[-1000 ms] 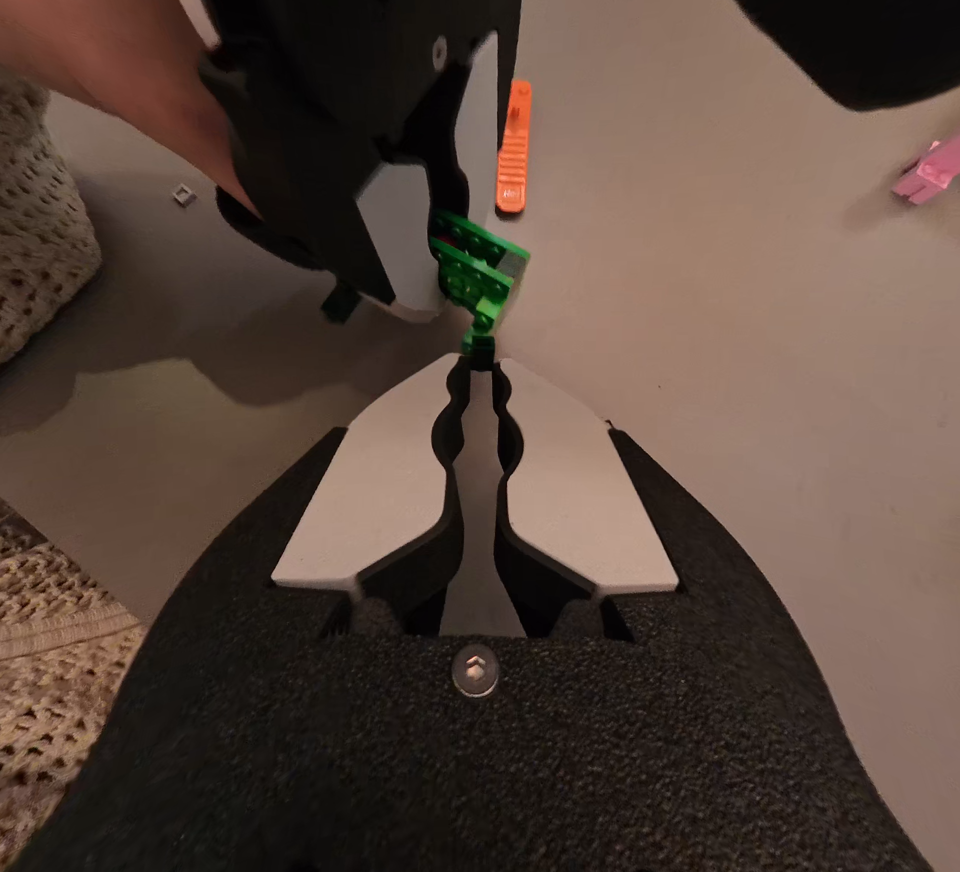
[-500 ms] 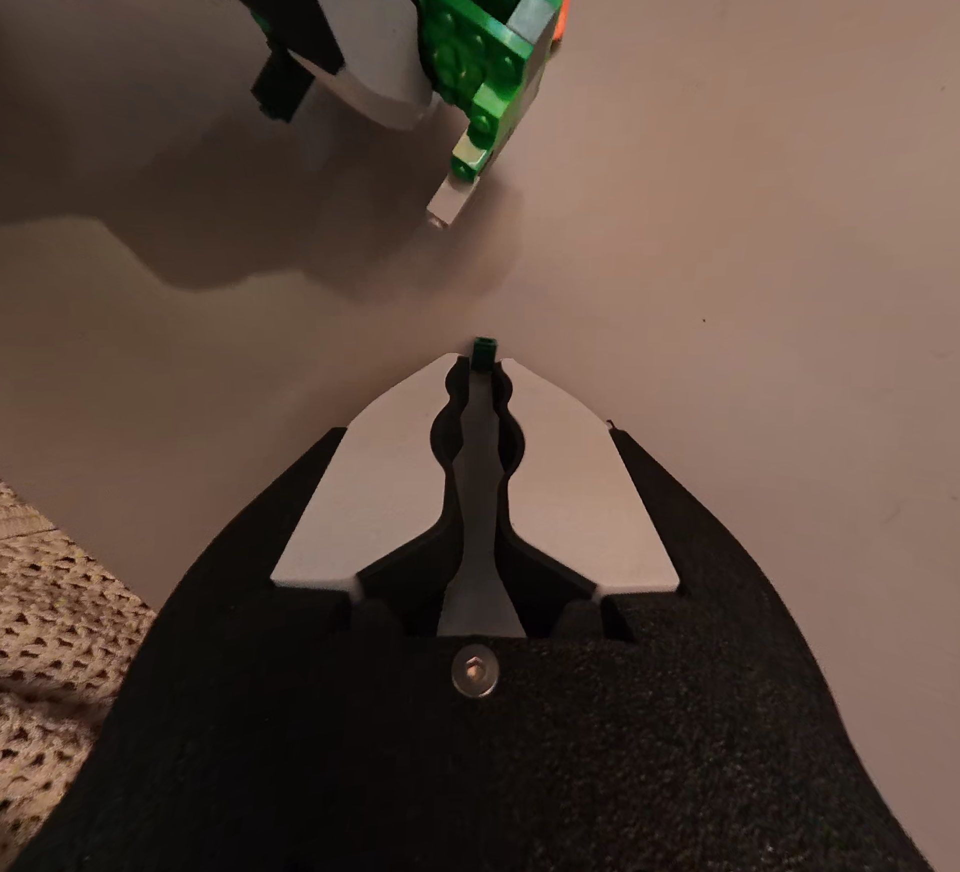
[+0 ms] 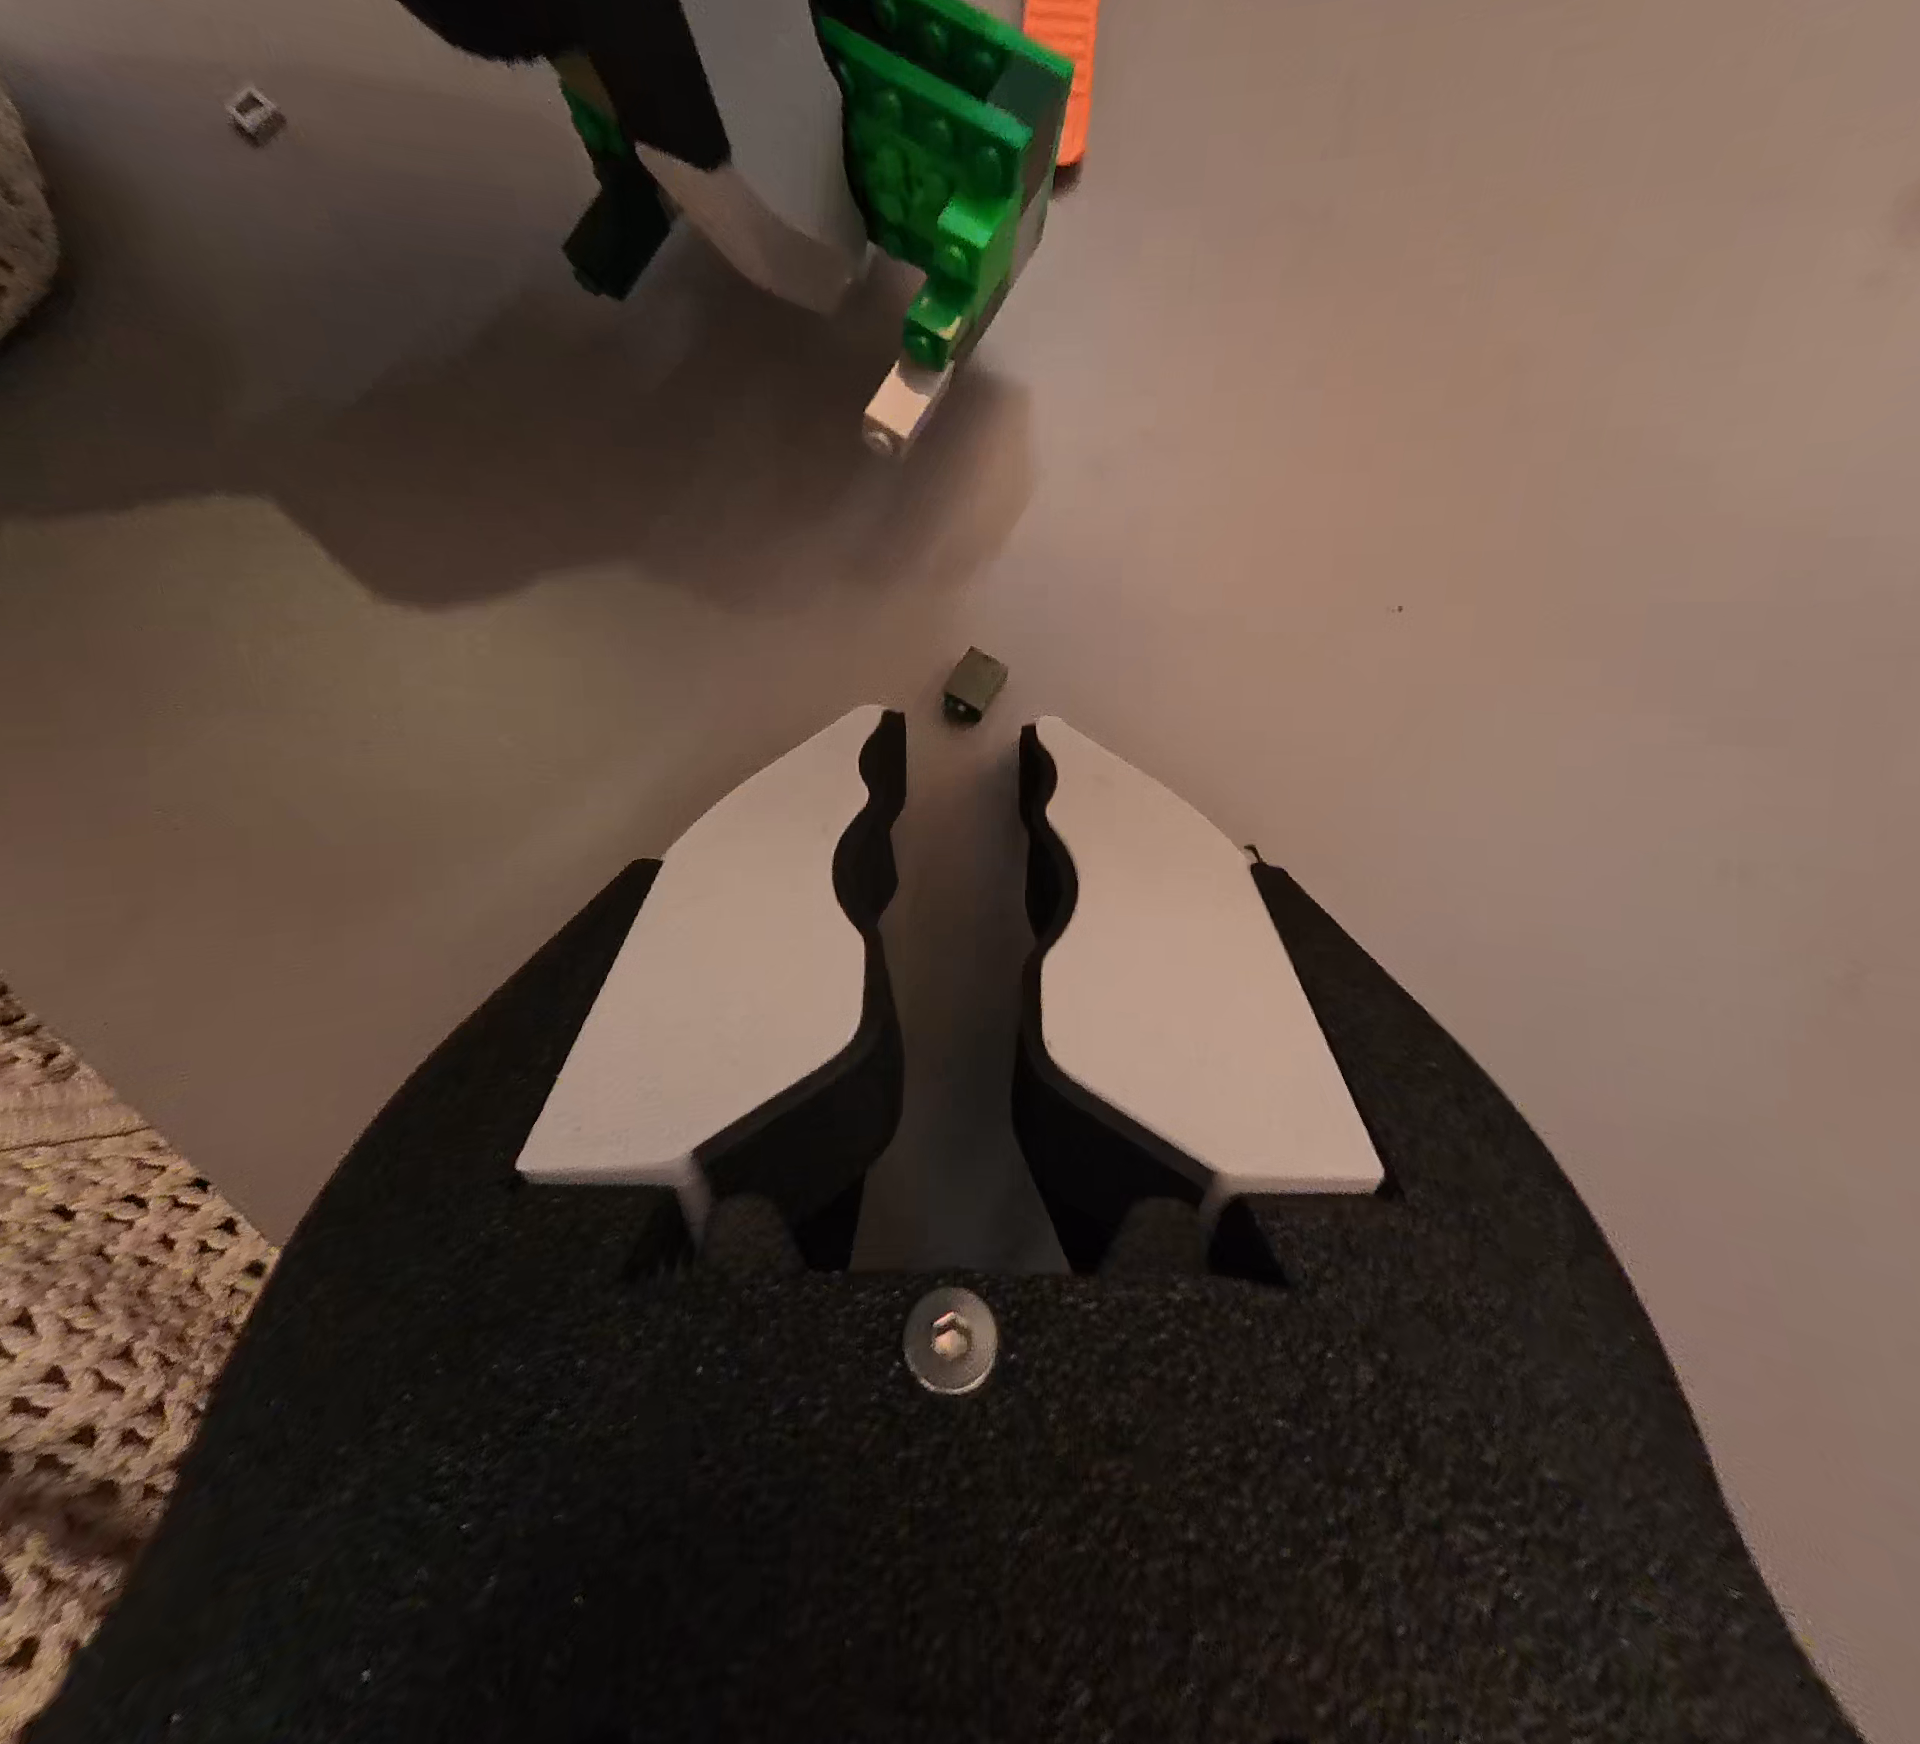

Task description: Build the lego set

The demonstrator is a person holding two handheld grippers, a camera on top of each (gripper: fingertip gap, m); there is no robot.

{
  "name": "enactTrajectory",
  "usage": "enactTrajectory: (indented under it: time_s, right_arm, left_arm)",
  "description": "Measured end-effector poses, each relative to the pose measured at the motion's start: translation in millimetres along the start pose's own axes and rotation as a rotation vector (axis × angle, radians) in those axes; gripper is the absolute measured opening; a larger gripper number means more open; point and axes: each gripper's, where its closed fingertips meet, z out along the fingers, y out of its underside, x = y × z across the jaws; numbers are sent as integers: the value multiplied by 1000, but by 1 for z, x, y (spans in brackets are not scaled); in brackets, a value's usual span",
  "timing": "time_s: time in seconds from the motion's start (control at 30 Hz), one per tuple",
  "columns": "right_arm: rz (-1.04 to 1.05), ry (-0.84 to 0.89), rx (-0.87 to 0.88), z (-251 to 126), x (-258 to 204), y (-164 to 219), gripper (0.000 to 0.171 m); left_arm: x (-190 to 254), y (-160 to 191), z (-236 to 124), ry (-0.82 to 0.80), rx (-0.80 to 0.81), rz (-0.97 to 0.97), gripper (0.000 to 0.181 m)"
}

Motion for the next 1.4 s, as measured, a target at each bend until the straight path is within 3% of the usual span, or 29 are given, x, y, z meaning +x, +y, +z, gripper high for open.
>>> enactTrajectory:
  time_s: [0.33,0.5,0.7,1.4]
  right_arm:
    - [10,62,9,7,4,-5,9]
    - [8,76,144,-2,1,-37,8]
    - [9,61,148,2,-5,-52,8]
    - [19,81,90,10,-4,-50,9]
  left_arm:
    - [0,0,2,-4,-10,-1,20]
    - [1,-2,4,-16,-14,6,20]
    - [6,-6,7,-16,-13,28,19]
    - [9,-8,8,-9,-15,40,19]
